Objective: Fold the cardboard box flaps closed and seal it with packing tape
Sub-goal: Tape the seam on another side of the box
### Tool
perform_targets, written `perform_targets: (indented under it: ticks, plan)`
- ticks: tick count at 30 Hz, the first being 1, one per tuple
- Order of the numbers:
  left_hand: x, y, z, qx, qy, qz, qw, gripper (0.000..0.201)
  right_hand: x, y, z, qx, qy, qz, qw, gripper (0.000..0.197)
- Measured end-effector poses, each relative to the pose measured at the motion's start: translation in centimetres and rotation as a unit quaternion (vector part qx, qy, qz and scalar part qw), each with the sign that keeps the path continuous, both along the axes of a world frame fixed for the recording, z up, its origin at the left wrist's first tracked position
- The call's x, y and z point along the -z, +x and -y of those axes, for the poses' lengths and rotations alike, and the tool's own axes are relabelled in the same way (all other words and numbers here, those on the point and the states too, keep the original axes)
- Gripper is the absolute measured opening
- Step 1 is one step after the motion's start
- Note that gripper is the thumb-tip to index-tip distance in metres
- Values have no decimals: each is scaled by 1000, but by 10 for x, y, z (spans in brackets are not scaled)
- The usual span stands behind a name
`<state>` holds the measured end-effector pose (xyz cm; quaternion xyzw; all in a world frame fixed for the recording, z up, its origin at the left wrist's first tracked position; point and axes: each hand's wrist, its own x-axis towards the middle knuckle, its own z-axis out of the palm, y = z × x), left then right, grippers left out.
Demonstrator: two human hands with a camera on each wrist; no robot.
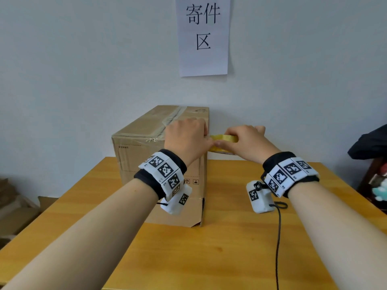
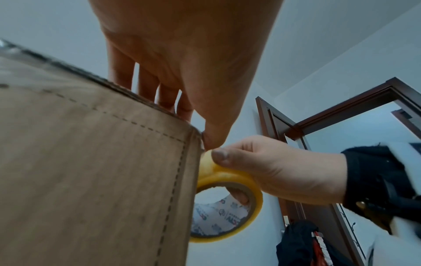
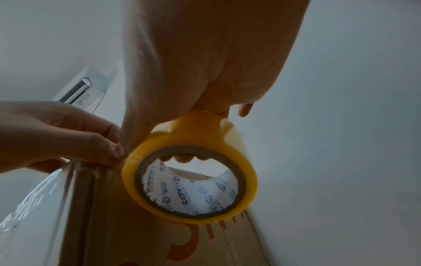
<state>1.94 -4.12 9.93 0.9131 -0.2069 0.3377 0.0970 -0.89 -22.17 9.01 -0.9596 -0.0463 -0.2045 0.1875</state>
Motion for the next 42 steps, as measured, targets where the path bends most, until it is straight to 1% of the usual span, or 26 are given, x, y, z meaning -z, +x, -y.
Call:
perform_targets:
  ticks: [3, 7, 9, 11, 14, 17, 19, 21, 27, 31, 36, 39, 42]
  plan:
    - [1, 0, 4, -15, 1, 3, 1000, 19, 2, -2, 7, -20, 32, -13, 999, 32]
    - [4, -4, 14, -46, 32, 25, 998, 18, 8, -9, 8, -85, 75, -36, 993, 14]
    - [2, -4, 17, -54, 36, 21, 998, 17, 8, -12, 9, -91, 77, -36, 992, 10]
    - [0, -3, 16, -56, 27, 11, 998, 16, 7, -13, 10, -79, 74, -19, 994, 12]
    - [-2, -1, 13, -60, 11, 5, 998, 16, 1, -11, 8, -46, 60, 11, 997, 24]
    - [-1, -2, 18, -68, 32, 27, 997, 17, -6, -11, 1, -24, 37, 16, 999, 35]
    - [1, -3, 22, -71, 55, 48, 995, 23, -10, -11, -2, -16, 15, 20, 1000, 38]
    - [2, -3, 24, -73, 57, 52, 994, 29, -11, -10, -3, -11, 6, 25, 1000, 41]
    - [-2, -3, 22, -87, 22, 24, 996, 27, -13, -11, -6, -4, -21, 38, 999, 40]
    - [-7, -3, 23, -96, 0, 5, 995, 20, -11, -13, -6, -7, -32, 40, 999, 37]
    - [-9, -4, 24, -92, 0, 1, 996, 19, -8, -17, -5, -7, -23, 30, 999, 37]
    - [-10, -5, 25, -94, -2, 1, 996, 18, -7, -16, -4, -7, -31, 41, 999, 36]
    - [-11, -5, 25, -91, -6, -17, 996, 17, -7, -14, -6, 2, -41, 58, 997, 38]
